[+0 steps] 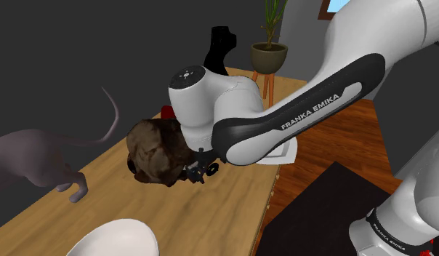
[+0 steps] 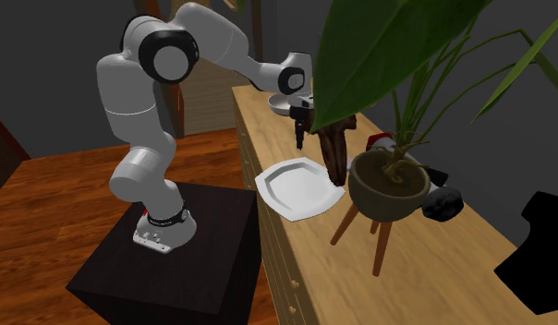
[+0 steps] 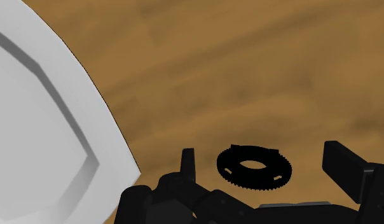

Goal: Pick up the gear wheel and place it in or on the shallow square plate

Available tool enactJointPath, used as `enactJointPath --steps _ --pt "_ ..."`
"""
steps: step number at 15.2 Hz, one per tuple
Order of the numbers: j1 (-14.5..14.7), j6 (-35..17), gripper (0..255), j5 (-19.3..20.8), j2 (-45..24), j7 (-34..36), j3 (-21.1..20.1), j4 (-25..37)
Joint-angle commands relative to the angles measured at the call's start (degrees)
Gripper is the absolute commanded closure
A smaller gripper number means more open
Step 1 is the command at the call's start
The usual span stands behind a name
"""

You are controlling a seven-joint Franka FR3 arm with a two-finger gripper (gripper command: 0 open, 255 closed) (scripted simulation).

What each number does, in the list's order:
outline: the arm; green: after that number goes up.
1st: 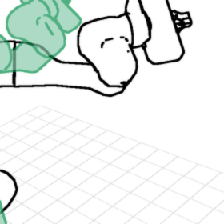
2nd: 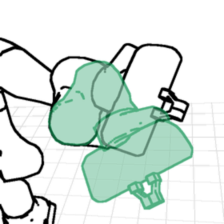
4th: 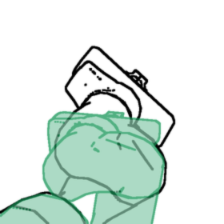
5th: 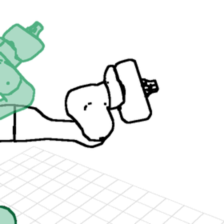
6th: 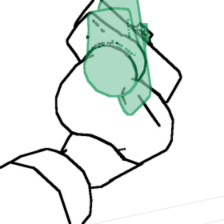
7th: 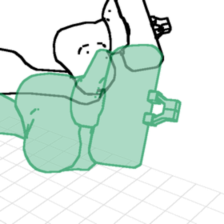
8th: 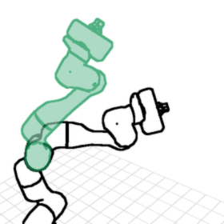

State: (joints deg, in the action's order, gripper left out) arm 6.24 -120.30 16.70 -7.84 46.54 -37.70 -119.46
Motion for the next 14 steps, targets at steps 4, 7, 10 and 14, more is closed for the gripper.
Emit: enactJointPath --steps 4,7,10,14 --pt "-0.11 -0.4 0 0.34 -0.4 0.28 0.2 -0.09" --pt "-0.14 -0.38 255 0.31 -0.34 0.25 0.18 -0.12" --pt "-0.14 -0.4 255 0.3 -0.32 0.24 0.18 -0.14" --pt "-0.14 -0.4 255 0.31 -0.35 0.25 0.19 -0.12"
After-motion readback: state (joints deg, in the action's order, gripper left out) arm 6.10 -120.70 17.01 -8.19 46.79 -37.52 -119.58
